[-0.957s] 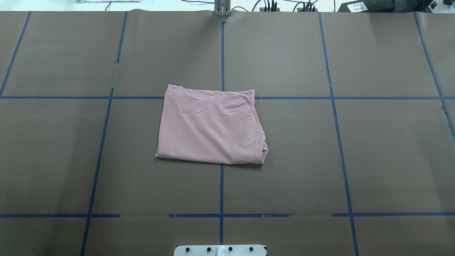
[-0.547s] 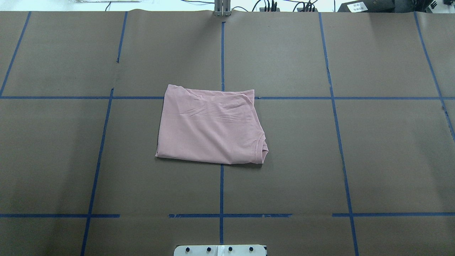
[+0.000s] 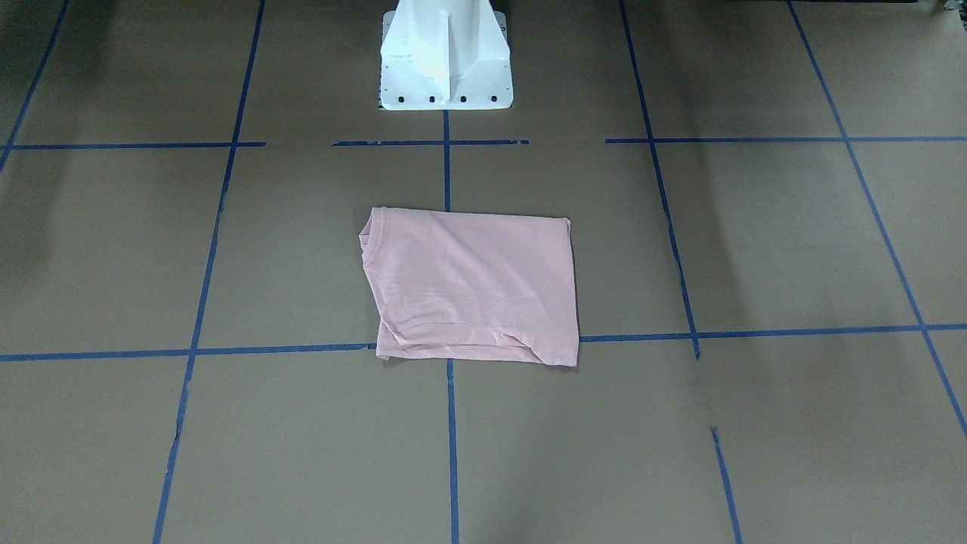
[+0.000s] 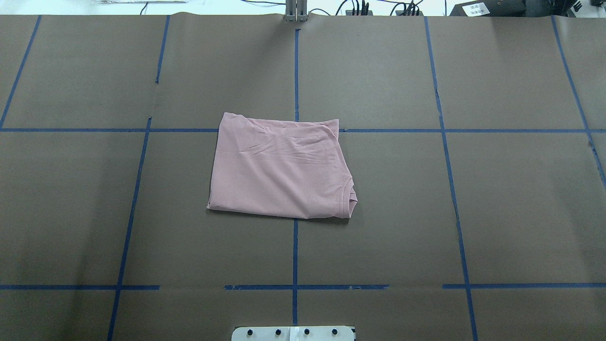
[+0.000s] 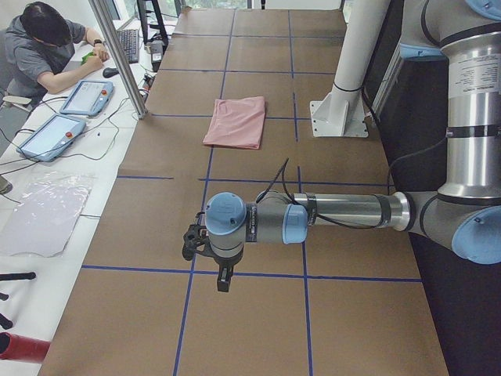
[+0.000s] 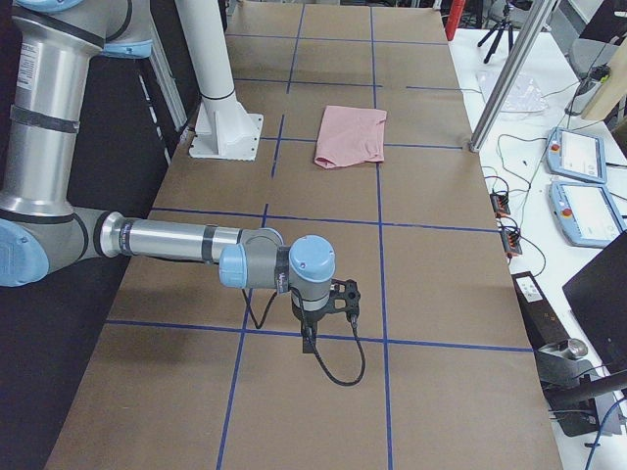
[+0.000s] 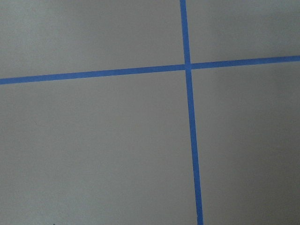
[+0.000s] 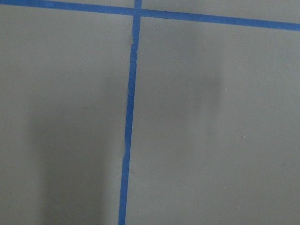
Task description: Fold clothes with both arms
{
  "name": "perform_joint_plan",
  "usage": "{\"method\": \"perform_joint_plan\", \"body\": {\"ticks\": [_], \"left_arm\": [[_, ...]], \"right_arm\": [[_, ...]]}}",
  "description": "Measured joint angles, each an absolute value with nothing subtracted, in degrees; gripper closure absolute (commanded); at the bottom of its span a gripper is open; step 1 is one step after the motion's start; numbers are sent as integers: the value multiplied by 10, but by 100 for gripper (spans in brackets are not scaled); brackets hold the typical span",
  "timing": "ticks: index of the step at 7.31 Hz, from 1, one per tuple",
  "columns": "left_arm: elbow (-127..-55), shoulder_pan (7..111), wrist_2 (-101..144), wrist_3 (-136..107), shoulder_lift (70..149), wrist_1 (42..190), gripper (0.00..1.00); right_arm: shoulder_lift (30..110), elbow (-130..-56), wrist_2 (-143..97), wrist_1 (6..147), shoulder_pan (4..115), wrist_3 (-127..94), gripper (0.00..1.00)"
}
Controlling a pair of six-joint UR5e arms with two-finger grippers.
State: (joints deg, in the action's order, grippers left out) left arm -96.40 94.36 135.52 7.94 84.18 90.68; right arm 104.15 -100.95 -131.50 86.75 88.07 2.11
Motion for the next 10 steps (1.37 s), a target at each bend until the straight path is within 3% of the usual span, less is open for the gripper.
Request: {"method": "perform_joint_plan", "body": {"ticks": [10], "left_arm": [[-967,944,1355,78,841,917,0]], "right_arm": [[1041,-1014,-1317,867,881,28,0]]}}
